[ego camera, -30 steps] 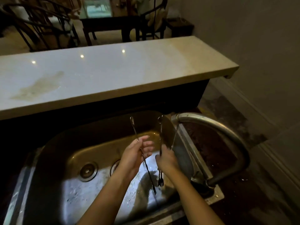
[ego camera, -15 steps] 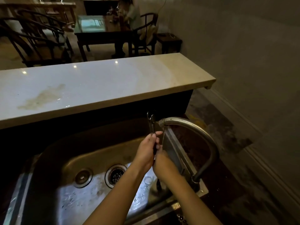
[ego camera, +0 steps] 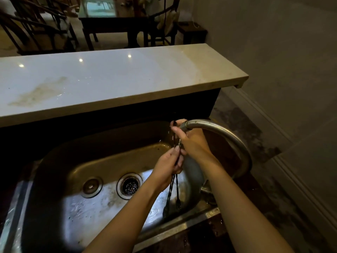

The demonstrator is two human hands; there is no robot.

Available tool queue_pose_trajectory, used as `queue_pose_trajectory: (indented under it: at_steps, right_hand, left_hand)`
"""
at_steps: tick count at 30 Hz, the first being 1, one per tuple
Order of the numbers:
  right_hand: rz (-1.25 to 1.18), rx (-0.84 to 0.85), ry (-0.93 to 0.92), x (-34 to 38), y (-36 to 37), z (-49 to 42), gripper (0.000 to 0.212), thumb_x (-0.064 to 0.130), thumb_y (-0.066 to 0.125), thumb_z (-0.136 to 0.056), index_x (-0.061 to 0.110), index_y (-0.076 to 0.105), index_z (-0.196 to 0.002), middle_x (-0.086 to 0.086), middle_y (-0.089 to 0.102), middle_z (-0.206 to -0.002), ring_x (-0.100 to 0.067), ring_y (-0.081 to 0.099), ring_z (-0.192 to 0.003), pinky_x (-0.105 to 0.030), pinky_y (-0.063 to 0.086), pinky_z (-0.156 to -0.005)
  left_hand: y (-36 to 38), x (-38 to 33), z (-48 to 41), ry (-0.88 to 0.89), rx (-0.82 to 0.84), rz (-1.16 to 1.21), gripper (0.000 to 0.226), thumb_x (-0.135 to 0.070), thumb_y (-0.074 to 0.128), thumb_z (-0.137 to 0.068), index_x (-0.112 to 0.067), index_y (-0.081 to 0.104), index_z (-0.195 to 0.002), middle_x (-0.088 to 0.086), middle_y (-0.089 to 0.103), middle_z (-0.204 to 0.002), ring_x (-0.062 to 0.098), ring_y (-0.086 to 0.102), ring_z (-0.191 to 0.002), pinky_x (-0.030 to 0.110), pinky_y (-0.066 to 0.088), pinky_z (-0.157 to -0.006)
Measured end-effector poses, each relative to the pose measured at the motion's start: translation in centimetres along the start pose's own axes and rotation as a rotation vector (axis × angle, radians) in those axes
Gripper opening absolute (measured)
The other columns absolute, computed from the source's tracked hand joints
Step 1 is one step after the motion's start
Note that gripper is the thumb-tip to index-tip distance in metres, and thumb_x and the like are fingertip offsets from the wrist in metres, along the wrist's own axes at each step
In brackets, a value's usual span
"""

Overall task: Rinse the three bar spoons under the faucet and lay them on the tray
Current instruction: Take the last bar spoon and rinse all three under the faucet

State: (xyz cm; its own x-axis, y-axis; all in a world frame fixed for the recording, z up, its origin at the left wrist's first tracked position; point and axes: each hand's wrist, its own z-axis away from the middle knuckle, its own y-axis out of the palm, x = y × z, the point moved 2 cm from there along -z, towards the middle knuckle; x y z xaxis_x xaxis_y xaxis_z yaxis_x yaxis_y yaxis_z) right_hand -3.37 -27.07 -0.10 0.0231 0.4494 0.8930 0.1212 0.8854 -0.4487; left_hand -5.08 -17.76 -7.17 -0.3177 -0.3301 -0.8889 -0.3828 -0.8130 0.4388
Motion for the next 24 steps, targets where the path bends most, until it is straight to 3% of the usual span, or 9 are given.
queue_pose_trajectory:
  at_steps: [2,4,6,9,12,14,17,20,24]
  right_hand:
    - [-0.032,-0.019,0.007,-0.3,0.2,0.1,0.032,0.042,0.050,-0.090,0.012,0.060,-0.083,-0.018,0.067,-0.078,-0.026,0.067,-0.072,-0.033,0.056,-0.059]
    - [-0.033,-0.051,0.037,-0.7,0.6,0.3,0.039,0.042,0.045,-0.093,0.011,0.060,-0.075,-0.016,0.068,-0.073,-0.017,0.065,-0.057,-0.023,0.052,-0.050]
    - [-0.019,-0.072,0.067,-0.8,1.1,0.6,0.034,0.038,0.041,-0.095,0.013,0.061,-0.082,-0.009,0.068,-0.077,-0.007,0.062,-0.058,-0.020,0.051,-0.054]
    - [0.036,-0.028,0.037,-0.9,1.5,1.5,0.017,0.020,0.043,-0.097,0.015,0.054,-0.108,0.002,0.066,-0.095,-0.009,0.061,-0.078,-0.031,0.054,-0.074]
    - [0.110,-0.001,0.044,-1.1,1.1,2.3,0.014,0.014,0.048,-0.095,0.012,0.054,-0.107,-0.005,0.067,-0.102,-0.014,0.063,-0.079,-0.029,0.058,-0.065]
    - [0.129,0.000,0.104,-1.4,0.6,2.5,0.010,0.020,0.049,-0.095,0.016,0.057,-0.095,-0.004,0.066,-0.089,-0.010,0.066,-0.066,-0.019,0.054,-0.051]
    - [0.072,-0.075,0.233,-1.4,-0.2,2.8,0.032,0.036,0.039,-0.097,0.029,0.051,-0.067,0.009,0.056,-0.059,0.004,0.056,-0.042,-0.016,0.037,-0.040]
    - [0.176,-0.069,0.079,-1.0,-0.2,3.2,0.023,0.030,0.034,-0.100,0.023,0.045,-0.081,0.013,0.047,-0.062,0.007,0.054,-0.050,-0.012,0.040,-0.041]
    - [0.150,-0.011,-0.082,-0.8,0.4,3.7,0.017,0.017,0.038,-0.099,0.020,0.051,-0.109,0.005,0.054,-0.089,0.001,0.052,-0.073,0.001,0.042,-0.054]
  left_hand:
    - [-0.6,-0.2,0.2,0.001,-0.018,-0.024,0.032,-0.026,0.034,-0.098,-0.014,0.058,-0.081,-0.005,0.042,-0.049,0.004,0.027,-0.038,0.015,0.024,-0.039]
    - [-1.0,-0.2,0.4,0.021,-0.040,-0.081,0.031,-0.027,0.035,-0.097,-0.016,0.060,-0.081,-0.004,0.043,-0.050,0.005,0.028,-0.040,0.017,0.023,-0.041]
    - [-1.2,-0.2,0.7,0.044,-0.059,-0.128,0.031,-0.029,0.036,-0.097,-0.018,0.059,-0.079,-0.003,0.044,-0.051,0.006,0.029,-0.041,0.017,0.024,-0.042]
    - [-1.6,0.1,1.2,0.057,-0.074,-0.182,0.031,-0.029,0.036,-0.097,-0.018,0.056,-0.076,-0.001,0.045,-0.052,0.006,0.030,-0.042,0.018,0.024,-0.043]
    - [-1.7,0.4,1.7,0.048,-0.077,-0.253,0.028,-0.029,0.038,-0.096,-0.014,0.056,-0.080,-0.002,0.048,-0.051,0.007,0.030,-0.042,0.017,0.025,-0.043]
    - [-1.5,0.4,1.9,0.060,-0.082,-0.315,0.029,-0.025,0.037,-0.097,-0.009,0.057,-0.084,-0.001,0.049,-0.050,0.006,0.032,-0.041,0.015,0.027,-0.043]
    - [-1.4,0.1,2.1,0.073,-0.060,-0.374,0.031,-0.023,0.037,-0.097,-0.004,0.057,-0.085,-0.004,0.052,-0.049,0.006,0.035,-0.039,0.014,0.031,-0.043]
    - [-1.6,-0.3,2.4,0.074,-0.021,-0.404,0.030,-0.024,0.036,-0.097,-0.007,0.056,-0.082,-0.004,0.051,-0.050,0.006,0.038,-0.040,0.014,0.033,-0.043]
    - [-1.9,-0.6,2.8,0.081,-0.048,-0.402,0.030,-0.026,0.033,-0.098,-0.007,0.051,-0.083,-0.007,0.049,-0.049,0.007,0.035,-0.041,0.015,0.032,-0.044]
